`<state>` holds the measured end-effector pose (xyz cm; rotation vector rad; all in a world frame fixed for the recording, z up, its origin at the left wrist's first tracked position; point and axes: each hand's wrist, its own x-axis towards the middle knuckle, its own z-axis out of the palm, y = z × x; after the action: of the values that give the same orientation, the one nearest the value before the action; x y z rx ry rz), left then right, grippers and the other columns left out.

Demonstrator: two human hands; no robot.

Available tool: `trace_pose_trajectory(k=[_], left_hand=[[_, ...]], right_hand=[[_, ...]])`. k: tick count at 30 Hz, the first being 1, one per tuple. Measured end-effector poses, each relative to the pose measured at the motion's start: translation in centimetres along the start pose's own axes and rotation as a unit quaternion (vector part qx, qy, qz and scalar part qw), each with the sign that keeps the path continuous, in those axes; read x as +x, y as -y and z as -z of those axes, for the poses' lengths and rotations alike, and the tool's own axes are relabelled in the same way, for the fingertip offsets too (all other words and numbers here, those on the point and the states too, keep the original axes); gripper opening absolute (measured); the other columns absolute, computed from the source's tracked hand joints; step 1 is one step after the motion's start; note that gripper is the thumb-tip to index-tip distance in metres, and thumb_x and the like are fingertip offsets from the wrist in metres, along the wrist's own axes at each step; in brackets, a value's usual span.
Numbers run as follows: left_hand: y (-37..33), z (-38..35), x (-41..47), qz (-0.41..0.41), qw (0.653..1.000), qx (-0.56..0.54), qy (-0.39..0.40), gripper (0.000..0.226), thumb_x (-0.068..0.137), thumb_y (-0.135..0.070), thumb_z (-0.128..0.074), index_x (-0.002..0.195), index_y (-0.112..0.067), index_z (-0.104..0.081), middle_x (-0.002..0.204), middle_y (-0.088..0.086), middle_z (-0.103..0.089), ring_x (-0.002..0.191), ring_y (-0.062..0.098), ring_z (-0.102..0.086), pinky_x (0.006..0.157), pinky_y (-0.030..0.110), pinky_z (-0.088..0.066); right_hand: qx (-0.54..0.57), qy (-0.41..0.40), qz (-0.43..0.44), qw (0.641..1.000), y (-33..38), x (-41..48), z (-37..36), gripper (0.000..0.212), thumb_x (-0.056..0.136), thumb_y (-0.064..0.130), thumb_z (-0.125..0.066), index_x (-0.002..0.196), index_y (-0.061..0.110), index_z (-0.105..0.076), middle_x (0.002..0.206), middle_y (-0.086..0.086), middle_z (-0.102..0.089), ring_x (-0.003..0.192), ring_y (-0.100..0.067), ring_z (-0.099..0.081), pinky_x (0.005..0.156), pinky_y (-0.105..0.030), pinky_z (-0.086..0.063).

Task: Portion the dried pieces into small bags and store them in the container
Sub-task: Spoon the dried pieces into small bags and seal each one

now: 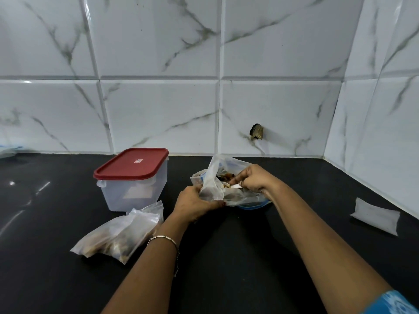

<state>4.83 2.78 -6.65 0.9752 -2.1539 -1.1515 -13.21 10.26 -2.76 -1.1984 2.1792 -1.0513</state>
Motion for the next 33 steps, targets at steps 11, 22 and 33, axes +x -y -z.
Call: trace_pose_trajectory(k=[11,22,33], left_hand=[[-0.1,0.0,-0.1,-0.047,0.998,-0.008,-0.032,0.05,0.07,-0.033,-0.085,0.112,-0.014,-0.067,0.093,-0.006,-0.067,0.087,0.006,-0.064,0.076,0.021,-0.053],[0.7,-0.2,0.6,-0.065,0.998,0.001,-0.019,0.062,0.063,-0.047,-0.085,0.114,-0.017,-0.067,0.108,-0.002,-0.07,0.095,0.01,-0.065,0.082,0.025,-0.055],[0.5,-0.2,0.6,-0.064,0.998,0.009,-0.025,0.084,0.06,-0.054,-0.085,0.131,-0.018,-0.057,0.134,0.001,-0.041,0.118,0.019,-0.05,0.105,0.038,-0.046]], right_hand=[[0.183,0.001,-0.083,0.98,0.0,-0.3,0.0,0.038,0.087,-0.016,-0.048,0.078,0.011,-0.074,0.08,-0.008,-0.071,0.064,-0.016,-0.062,0.048,-0.019,-0.052],[0.275,-0.014,-0.095,0.957,-0.2,-2.1,1.9,0.03,0.085,-0.017,-0.049,0.092,-0.001,-0.073,0.071,-0.011,-0.071,0.041,-0.007,-0.054,0.032,-0.015,-0.029],[0.275,-0.028,-0.076,0.958,-0.3,-2.9,2.5,0.028,0.089,-0.012,-0.049,0.086,0.005,-0.072,0.081,-0.013,-0.072,0.038,-0.001,-0.048,0.035,-0.014,-0.032]])
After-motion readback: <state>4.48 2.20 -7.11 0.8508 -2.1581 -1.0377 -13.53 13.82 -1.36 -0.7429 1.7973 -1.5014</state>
